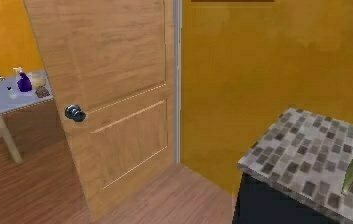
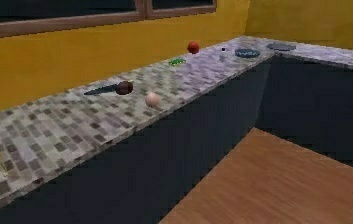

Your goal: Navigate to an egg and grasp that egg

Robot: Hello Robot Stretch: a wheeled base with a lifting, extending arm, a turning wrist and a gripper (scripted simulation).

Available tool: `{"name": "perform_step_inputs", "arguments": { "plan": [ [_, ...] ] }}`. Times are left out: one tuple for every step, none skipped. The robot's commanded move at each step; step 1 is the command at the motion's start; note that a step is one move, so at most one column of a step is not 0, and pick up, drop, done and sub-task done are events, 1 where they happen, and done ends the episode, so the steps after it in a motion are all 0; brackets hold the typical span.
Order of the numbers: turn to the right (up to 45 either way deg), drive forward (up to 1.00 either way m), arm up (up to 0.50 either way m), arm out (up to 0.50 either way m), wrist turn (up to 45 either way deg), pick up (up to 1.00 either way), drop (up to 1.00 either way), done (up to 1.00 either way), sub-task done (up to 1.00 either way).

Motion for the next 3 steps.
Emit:
{"name": "perform_step_inputs", "arguments": {
  "plan": [
    [-3.0, 0.00, 0.00, 0.00, 0.0, 0.00, 0.00, 0.00, 0.00],
    [45.0, 0.00, 0.00, 0.00, 0.0, 0.00, 0.00, 0.00, 0.00],
    [33.0, 0.00, 0.00, 0.00, 0.0, 0.00, 0.00, 0.00, 0.00]
  ]
}}
